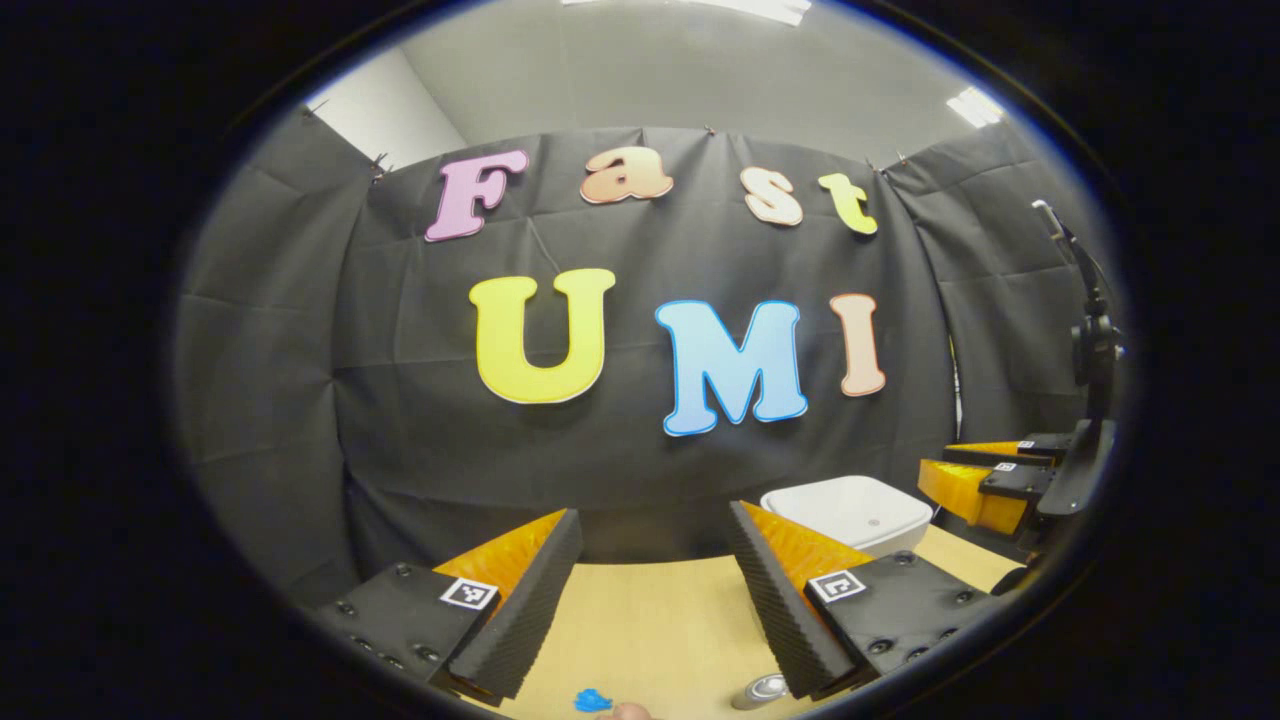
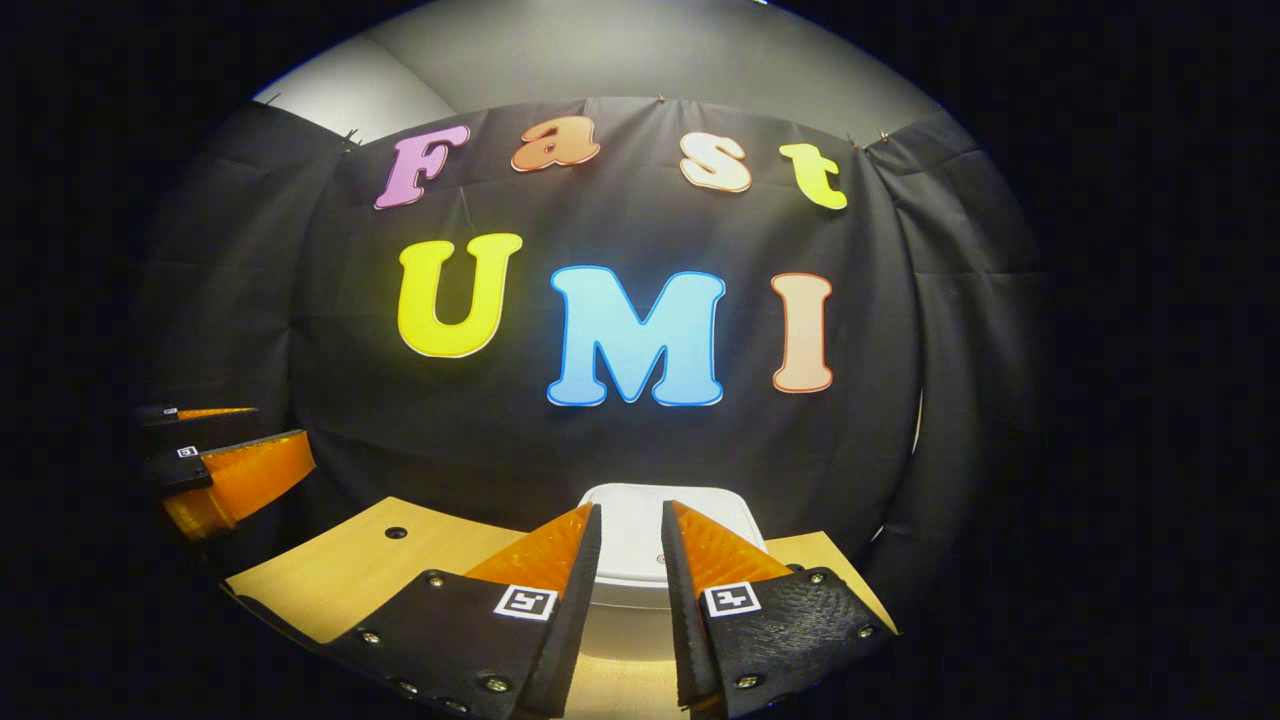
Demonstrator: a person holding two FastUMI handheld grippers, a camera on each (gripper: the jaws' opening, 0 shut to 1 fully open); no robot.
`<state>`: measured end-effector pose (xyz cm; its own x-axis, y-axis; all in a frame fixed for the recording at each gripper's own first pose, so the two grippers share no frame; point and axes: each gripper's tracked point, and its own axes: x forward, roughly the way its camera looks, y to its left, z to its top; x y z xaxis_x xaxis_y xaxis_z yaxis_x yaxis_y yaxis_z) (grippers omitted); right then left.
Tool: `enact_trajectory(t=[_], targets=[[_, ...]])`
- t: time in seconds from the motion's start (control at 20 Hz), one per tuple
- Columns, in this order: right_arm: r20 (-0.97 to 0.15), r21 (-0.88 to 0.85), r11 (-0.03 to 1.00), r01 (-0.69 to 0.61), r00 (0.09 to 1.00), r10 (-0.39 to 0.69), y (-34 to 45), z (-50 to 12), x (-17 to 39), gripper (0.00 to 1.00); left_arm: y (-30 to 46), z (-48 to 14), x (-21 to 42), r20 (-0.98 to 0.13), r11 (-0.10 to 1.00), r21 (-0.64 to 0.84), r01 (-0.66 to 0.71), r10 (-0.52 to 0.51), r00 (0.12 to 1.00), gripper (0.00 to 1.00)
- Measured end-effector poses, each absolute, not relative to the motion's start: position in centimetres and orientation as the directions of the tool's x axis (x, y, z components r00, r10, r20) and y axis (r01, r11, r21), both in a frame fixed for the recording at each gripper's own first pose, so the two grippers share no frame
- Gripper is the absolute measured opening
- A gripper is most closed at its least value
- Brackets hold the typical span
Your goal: Press the lid of the desktop garbage bin to open it, pick up the crumpled paper on the desktop and throw it into the bin, then pick up the pop can on the desktop and drop it into the bin, and finally close the garbage bin lid.
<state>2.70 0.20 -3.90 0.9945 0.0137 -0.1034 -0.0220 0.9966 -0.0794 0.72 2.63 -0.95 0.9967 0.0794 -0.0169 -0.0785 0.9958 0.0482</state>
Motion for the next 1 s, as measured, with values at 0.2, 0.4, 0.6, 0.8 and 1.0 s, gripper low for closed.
enact_trajectory(t=[0.2,0.4,0.6,0.8,1.0], targets=[[-0.138,-0.036,0.999,-0.022,0.990,0.017,0.2,-5.1,3.5,0.07,3.1,-1.0,1.3,-0.017,0.995,0.050,-0.091,0.092,0.996,1.00],[-0.167,-0.043,0.999,-0.027,0.986,0.020,-0.1,-6.1,4.0,0.07,3.4,-1.2,1.4,-0.021,0.995,0.042,-0.096,0.097,0.995,0.97],[-0.210,-0.018,0.999,-0.038,0.977,0.033,0.0,-7.2,5.7,0.07,4.4,-1.8,1.0,-0.027,0.994,0.030,-0.108,0.109,0.994,0.97],[-0.249,-0.018,0.999,-0.026,0.968,0.021,-0.7,-8.7,7.9,0.07,6.1,-3.4,0.4,-0.052,0.988,0.074,-0.139,0.143,0.988,1.00],[-0.305,-0.018,1.000,-0.013,0.952,0.006,-2.2,-10.8,9.2,0.07,7.8,-6.0,-0.6,-0.101,0.985,0.072,-0.159,0.166,0.981,1.00]])
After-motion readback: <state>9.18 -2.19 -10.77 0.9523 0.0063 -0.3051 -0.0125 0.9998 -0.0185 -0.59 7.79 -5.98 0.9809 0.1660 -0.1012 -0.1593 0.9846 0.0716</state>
